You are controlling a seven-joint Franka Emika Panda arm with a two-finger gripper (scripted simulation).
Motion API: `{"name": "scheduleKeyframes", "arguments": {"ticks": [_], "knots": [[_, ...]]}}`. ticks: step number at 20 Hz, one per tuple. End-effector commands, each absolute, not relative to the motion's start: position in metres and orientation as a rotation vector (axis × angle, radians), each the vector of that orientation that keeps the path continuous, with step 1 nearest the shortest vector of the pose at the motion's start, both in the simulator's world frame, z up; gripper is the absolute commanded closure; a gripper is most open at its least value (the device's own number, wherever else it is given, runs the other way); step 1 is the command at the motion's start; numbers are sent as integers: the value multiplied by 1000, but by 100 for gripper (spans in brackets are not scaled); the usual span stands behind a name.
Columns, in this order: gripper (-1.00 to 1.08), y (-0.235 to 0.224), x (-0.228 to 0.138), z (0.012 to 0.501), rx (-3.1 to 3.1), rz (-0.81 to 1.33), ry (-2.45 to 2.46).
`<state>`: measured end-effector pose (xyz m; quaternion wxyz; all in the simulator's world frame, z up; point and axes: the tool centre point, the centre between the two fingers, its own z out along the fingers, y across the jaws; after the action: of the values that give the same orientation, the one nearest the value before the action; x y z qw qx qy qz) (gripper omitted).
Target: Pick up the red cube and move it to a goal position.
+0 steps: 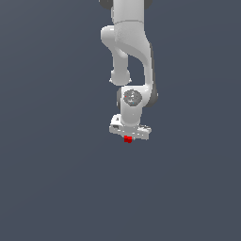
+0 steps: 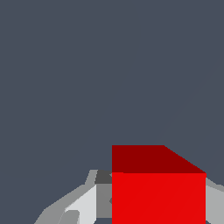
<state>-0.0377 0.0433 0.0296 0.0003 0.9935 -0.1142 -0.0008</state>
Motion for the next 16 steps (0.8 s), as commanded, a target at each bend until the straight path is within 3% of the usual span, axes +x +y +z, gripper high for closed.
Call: {"name": "scheduleKeyframes", "arguments": {"ticks": [1,16], "knots": [[108,41,-35,40,3121,0,-359],[108,16,-3,167,3121,0,-359]]}}
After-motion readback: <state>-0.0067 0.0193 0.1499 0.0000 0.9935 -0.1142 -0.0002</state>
